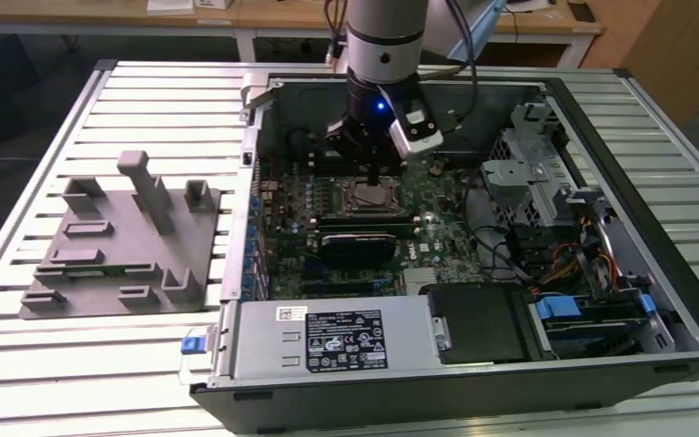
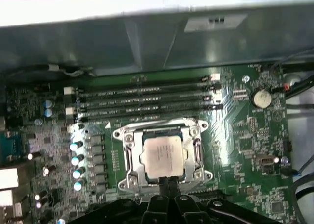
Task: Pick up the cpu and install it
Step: 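Install the second cpu locking lever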
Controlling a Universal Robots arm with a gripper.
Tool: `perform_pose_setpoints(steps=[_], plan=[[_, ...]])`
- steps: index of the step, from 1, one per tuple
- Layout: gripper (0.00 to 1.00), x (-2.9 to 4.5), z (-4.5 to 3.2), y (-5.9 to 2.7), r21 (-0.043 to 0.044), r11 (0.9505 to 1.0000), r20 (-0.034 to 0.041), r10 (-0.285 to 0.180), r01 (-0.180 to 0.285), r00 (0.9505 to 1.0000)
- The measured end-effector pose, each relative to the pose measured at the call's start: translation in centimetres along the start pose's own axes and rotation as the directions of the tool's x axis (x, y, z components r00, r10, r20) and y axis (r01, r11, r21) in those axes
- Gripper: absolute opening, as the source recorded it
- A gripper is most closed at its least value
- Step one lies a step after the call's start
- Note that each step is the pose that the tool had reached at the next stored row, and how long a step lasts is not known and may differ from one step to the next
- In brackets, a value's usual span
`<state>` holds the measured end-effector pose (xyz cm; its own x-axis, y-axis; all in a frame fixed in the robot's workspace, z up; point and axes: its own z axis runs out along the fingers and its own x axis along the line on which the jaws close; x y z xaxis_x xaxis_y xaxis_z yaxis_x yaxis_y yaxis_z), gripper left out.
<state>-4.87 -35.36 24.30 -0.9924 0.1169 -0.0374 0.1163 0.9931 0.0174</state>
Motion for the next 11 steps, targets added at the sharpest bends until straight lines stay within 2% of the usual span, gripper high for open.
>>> perform_pose_setpoints(steps=[5, 11], plan=[[0.11, -0.20, 0.22, -1.20, -0.0060, 1.0000, -0.0159, 0.000, -0.001, 0.9999], [0.11, -0.39, 0.36, -2.42, -0.0063, 1.0000, -0.0207, 0.001, -0.001, 0.9998]])
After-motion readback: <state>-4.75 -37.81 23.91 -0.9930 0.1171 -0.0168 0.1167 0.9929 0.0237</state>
